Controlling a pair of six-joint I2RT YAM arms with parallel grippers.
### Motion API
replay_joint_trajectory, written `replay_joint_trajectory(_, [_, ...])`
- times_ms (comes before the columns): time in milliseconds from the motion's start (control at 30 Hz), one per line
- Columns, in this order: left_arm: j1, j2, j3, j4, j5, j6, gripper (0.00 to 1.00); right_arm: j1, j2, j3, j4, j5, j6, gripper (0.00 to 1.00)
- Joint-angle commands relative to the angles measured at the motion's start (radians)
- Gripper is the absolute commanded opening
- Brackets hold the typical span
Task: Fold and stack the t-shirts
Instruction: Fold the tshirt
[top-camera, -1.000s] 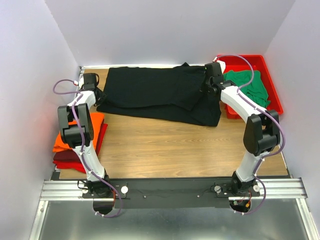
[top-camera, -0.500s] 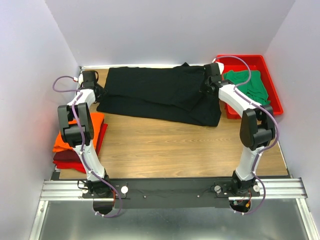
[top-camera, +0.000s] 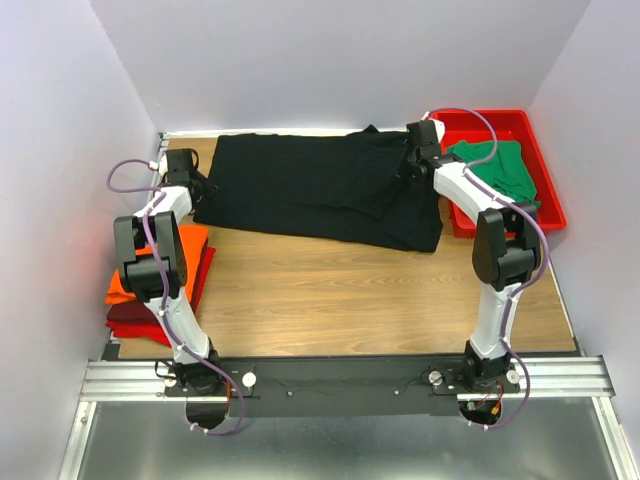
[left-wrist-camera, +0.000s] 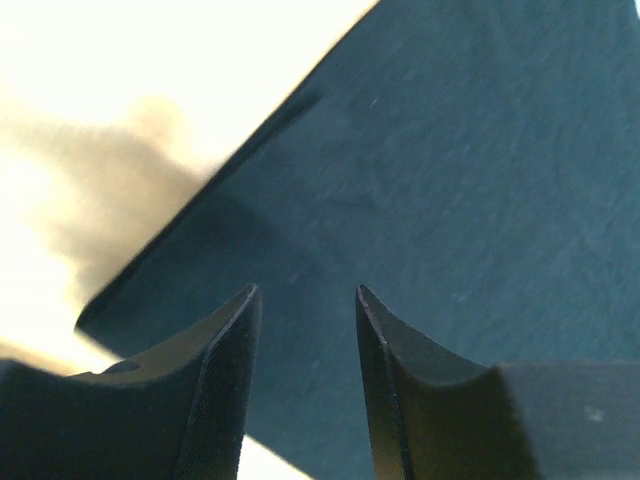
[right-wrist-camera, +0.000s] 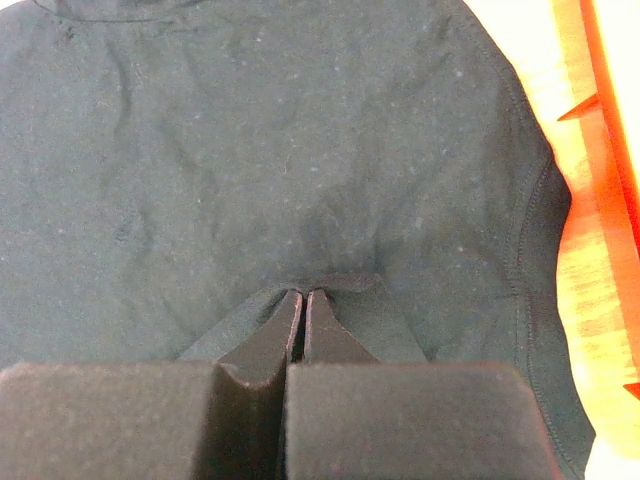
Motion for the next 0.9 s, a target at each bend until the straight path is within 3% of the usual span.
replay_joint_trajectory(0, [-0.014,-0.067,-0.056,0.0,-0.065,-0.043,0.48,-0.007,0.026,0.036,0.018,-0.02,-0.013,0.0])
replay_joint_trajectory(433, [-0.026,-0.065,-0.092,-0.04,-0.157,-0.086,0.46,-0.004,0.024,0.09,0.016,-0.055,-0.017,0.0])
replay_joint_trajectory(867, [-0.026,-0.065,-0.092,-0.045,-0.159,-0.086,0.46,0.027,0.113,0.18,-0.019,-0.058,-0.031,0.01])
